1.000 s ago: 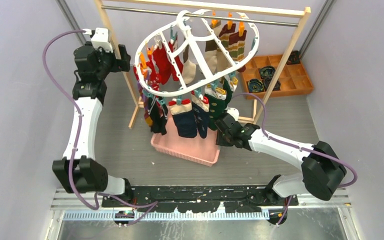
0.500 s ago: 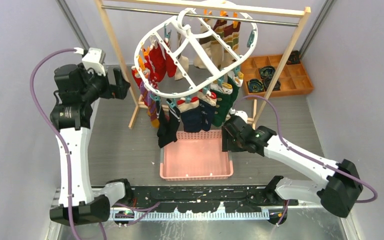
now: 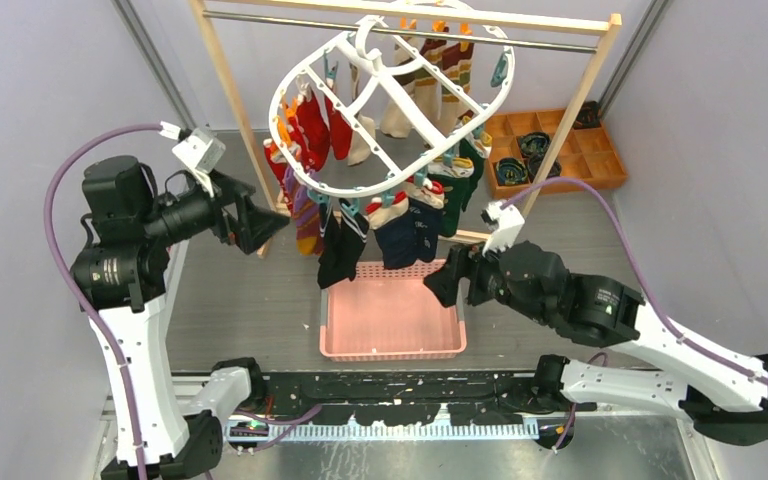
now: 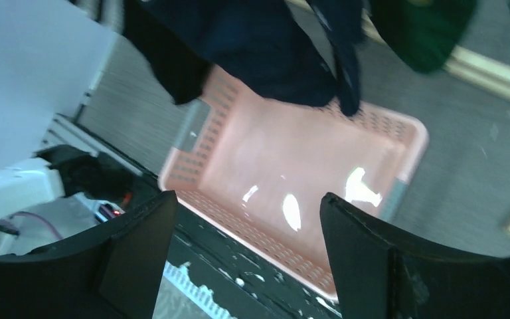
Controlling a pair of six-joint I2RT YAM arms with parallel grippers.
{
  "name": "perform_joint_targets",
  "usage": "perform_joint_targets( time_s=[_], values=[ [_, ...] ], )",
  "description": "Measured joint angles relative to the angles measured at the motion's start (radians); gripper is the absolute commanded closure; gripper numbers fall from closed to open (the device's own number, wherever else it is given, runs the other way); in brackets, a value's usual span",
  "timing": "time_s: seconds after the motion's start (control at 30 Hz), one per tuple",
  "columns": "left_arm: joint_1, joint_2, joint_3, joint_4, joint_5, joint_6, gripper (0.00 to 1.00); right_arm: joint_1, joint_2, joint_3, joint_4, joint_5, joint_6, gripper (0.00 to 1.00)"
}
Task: Remove the socks clipped to the hanger
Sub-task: Remove the sock from the hanger.
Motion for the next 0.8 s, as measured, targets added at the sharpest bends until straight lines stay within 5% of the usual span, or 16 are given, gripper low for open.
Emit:
perform_joint_targets(
  time_s=[0.33,0.8],
  values=[
    [-0.007,-0.089,-0.181,-0.088,0.315,0.034,0.07,-0.051,0.325,0.195,0.249,-0.131,-0.24,0.11],
    [-0.153,-0.148,-0.408,-0.088,0.4,0.043,0.09,-0.147,0.397,0.096,0.467,-0.123,-0.35,0.14]
  ],
)
